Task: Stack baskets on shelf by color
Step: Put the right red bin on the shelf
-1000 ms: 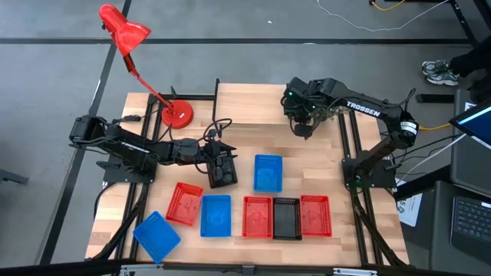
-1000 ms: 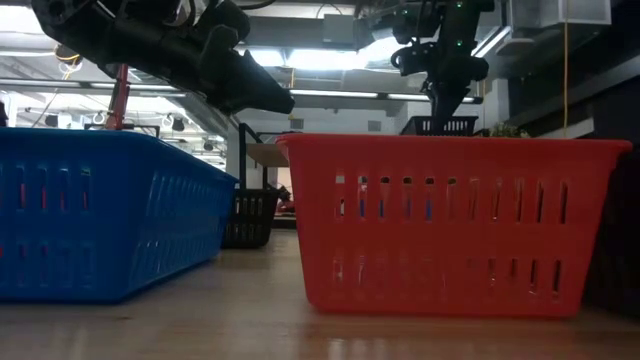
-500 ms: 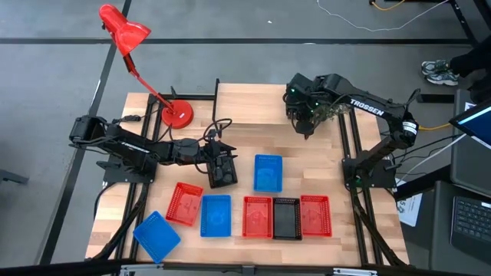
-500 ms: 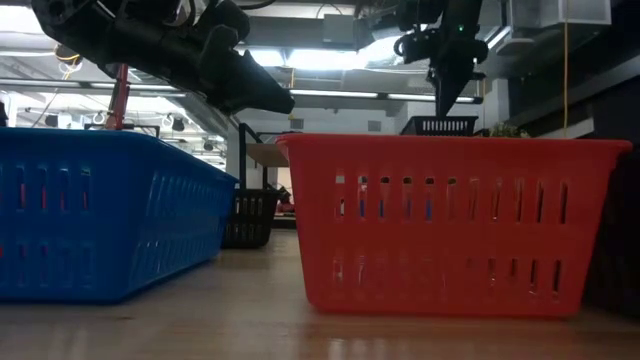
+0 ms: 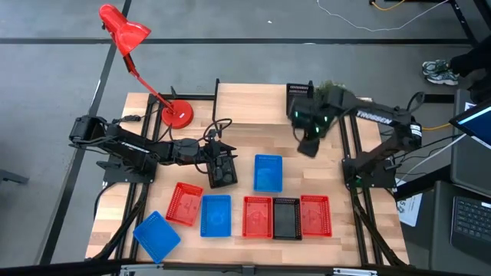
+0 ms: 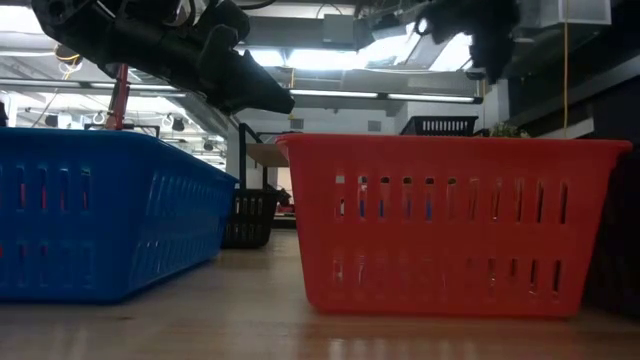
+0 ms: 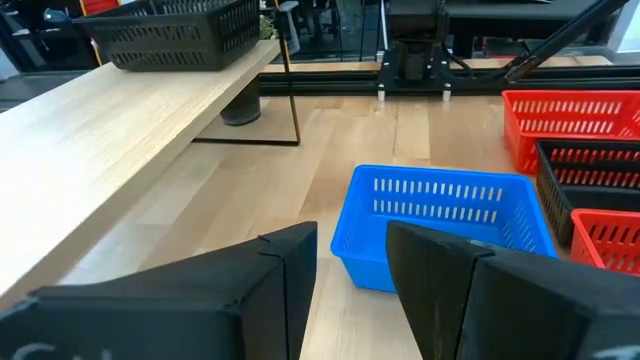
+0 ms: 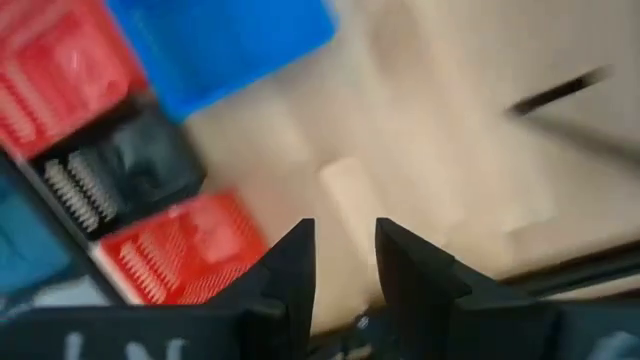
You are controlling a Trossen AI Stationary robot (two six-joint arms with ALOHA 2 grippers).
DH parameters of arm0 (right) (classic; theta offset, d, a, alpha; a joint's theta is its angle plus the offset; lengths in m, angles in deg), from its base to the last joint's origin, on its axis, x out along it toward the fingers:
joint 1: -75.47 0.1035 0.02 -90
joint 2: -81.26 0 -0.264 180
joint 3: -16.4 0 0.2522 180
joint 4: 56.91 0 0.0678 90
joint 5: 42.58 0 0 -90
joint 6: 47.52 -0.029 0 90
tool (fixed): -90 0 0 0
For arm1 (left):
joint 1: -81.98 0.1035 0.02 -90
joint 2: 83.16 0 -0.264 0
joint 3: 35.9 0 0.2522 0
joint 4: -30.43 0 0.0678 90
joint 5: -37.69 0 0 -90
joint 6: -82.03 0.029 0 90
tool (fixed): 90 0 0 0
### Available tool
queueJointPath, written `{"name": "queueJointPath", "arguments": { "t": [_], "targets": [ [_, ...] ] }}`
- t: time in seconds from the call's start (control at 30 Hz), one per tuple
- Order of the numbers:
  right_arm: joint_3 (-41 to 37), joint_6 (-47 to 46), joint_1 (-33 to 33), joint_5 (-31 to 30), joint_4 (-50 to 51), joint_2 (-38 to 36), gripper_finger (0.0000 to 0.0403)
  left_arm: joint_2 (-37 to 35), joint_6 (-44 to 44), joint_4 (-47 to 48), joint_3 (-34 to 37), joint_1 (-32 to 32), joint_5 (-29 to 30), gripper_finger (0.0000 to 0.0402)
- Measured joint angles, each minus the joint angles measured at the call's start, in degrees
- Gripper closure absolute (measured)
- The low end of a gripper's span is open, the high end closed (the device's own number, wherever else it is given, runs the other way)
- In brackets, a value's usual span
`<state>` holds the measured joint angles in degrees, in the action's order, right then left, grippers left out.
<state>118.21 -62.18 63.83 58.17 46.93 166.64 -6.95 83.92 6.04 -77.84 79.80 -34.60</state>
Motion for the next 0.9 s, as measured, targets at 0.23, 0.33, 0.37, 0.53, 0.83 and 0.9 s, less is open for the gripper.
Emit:
{"name": "queueJointPath", "arguments": {
  "t": [0.23, 0.33, 0.37, 0.53, 0.83, 0.9],
  "targets": [
    [-16.33, -19.32, 19.35, 2.18, -7.7, -4.84, 0.0296, 0.0, 0.02, 0.0, 0.0, 0.0, 0.0, 0.0285],
    [-24.47, -27.6, 27.69, 4.71, -20.56, -5.82, 0.0296, 0.0, 0.2, 0.0, 0.0, 0.0, 0.0, 0.0285],
    [-27.07, -29.86, 30.16, 5.27, -25.33, -5.81, 0.0296, 0.0, 0.2, 0.0, 0.0, 0.0, 0.0, 0.0285],
    [-38.4, -36.76, 38.18, 5.94, -45.99, -4.44, 0.0296, 0.0, 0.22, 0.0, 0.0, 0.0, 0.0, 0.0285],
    [-48.46, -34.42, 37.48, -4.49, -51.25, -3.25, 0.0296, 0.0, 0.22, 0.0, 0.0, 0.0, 0.03, 0.0285],
    [-48.74, -30.72, 35.66, -11.56, -50.27, -3.23, 0.0296, 0.0, 0.23, 0.0, 0.0, 0.0, 0.07, 0.0285]
  ]
}}
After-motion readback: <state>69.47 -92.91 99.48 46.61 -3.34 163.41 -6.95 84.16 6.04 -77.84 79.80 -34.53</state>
